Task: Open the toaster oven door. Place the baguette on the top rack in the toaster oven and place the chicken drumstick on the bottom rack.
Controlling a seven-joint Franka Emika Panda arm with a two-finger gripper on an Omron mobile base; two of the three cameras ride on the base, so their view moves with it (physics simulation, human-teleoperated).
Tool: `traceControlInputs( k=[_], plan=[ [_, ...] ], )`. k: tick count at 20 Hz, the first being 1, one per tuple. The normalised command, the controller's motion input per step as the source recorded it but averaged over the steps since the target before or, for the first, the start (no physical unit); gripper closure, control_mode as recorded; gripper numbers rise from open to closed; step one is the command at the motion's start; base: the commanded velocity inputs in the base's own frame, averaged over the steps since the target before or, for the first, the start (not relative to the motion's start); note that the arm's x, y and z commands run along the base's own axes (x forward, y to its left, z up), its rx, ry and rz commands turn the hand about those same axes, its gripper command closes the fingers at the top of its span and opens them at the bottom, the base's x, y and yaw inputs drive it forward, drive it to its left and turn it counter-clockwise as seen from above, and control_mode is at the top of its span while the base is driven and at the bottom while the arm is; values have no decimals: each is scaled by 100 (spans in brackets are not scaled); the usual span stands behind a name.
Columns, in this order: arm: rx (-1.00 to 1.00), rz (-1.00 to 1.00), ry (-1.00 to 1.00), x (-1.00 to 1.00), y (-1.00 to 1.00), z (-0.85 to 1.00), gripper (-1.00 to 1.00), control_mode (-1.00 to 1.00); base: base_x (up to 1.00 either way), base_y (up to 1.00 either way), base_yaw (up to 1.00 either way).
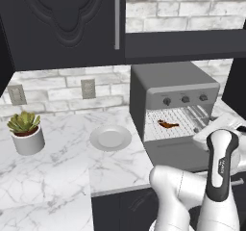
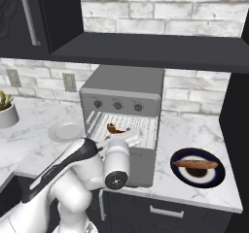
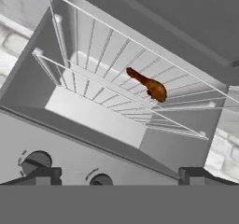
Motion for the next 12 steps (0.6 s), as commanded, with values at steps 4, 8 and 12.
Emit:
traceControlInputs(
  k=[4, 8, 12],
  plan=[
    [0, 3, -18, 31, 6, -13, -100, -100, 0, 0, 0],
    [-9, 1, -15, 23, 26, -25, -100, -100, 0, 0, 0],
    [-25, 1, -7, 23, 46, -51, -100, -100, 0, 0, 0]
  ],
)
